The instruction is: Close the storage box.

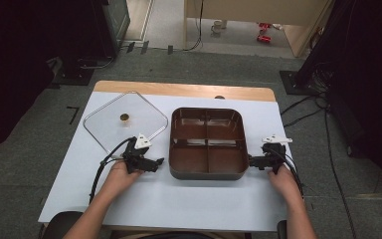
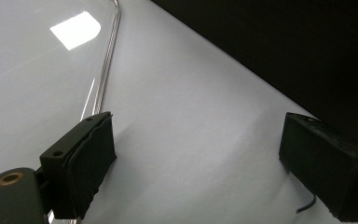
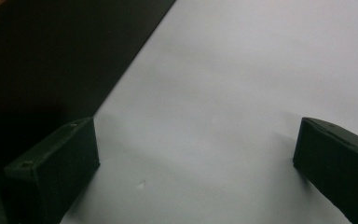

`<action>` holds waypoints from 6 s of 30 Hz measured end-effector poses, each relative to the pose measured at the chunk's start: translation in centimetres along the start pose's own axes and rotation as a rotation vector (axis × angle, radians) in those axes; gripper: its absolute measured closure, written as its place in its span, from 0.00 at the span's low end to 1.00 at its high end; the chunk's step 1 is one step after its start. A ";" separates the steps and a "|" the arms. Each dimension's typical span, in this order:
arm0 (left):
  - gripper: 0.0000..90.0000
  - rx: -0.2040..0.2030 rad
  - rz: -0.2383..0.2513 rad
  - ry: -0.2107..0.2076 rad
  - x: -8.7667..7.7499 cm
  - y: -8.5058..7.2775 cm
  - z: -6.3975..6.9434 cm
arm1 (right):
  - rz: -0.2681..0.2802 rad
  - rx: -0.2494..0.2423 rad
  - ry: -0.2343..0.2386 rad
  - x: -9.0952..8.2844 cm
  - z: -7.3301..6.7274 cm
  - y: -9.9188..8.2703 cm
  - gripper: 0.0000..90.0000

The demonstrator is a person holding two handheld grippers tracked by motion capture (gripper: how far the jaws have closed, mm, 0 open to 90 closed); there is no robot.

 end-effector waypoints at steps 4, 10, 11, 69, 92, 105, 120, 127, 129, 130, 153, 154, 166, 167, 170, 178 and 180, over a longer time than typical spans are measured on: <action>0.11 -0.001 0.000 -0.001 0.0 0.0 0.0 | 0.000 0.001 0.000 0.0 0.0 0.0 0.00; 0.11 -0.002 -0.002 0.000 0.0 0.0 0.0 | 0.000 0.000 0.000 0.0 0.0 0.0 0.00; 0.11 -0.003 -0.002 0.001 0.0 0.0 0.0 | 0.000 0.001 0.000 0.0 0.0 0.0 0.00; 0.44 -0.125 -0.022 0.000 -3.3 6.0 -7.9 | 0.001 0.000 0.000 0.0 0.0 0.0 0.00; 0.44 -0.200 0.041 0.117 -2.4 6.0 -13.4 | 0.002 -0.001 -0.001 0.0 0.0 0.0 0.00; 0.47 -0.233 0.030 0.141 -0.9 5.0 -15.1 | 0.002 -0.001 -0.001 0.0 0.0 0.0 0.00; 0.66 -0.207 0.004 0.169 -0.9 5.3 -14.8 | 0.001 0.001 0.000 0.0 0.0 0.0 0.00; 0.66 -0.215 0.020 0.157 -2.2 6.0 -14.6 | 0.000 0.001 0.000 0.0 0.0 0.0 0.00; 0.66 -0.218 0.023 0.155 -2.9 6.2 -14.4 | 0.000 0.000 0.000 0.0 0.0 0.0 0.00; 0.66 -0.224 0.022 0.153 -3.2 6.2 -14.4 | 0.000 0.000 0.000 0.0 0.0 0.0 0.00; 0.66 -0.182 0.083 0.056 -7.7 9.8 -10.2 | 0.000 0.001 0.000 0.0 0.0 0.0 0.00; 0.66 -0.182 0.083 0.056 -7.7 9.8 -10.2 | 0.000 0.001 0.000 0.0 0.0 0.0 0.00; 0.66 -0.082 0.108 -0.075 -7.5 12.3 -4.9 | 0.000 0.001 0.000 0.0 0.0 0.0 0.00; 0.66 -0.082 0.108 -0.075 -7.5 12.3 -4.9 | -0.001 0.001 0.000 0.0 0.0 0.0 0.00; 0.66 -0.034 0.098 -0.089 -6.7 12.6 -3.3 | 0.000 0.000 0.001 0.0 0.0 0.0 0.00; 0.66 0.026 0.078 -0.149 -4.6 13.0 -0.8 | 0.000 0.001 0.000 0.0 0.0 0.0 0.00; 0.66 0.036 0.077 -0.160 -4.2 13.1 -0.2 | 0.001 0.002 0.000 0.0 0.0 0.0 0.00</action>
Point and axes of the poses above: each handheld gripper's, and its own axes: x roughly forward along the jaws, y roughly out of its top, z roughly to its right, the point moved 2 cm from there along x, roughly forward along the jaws, and after that the axes turned 10 degrees about -x, right-handed, at the moved point
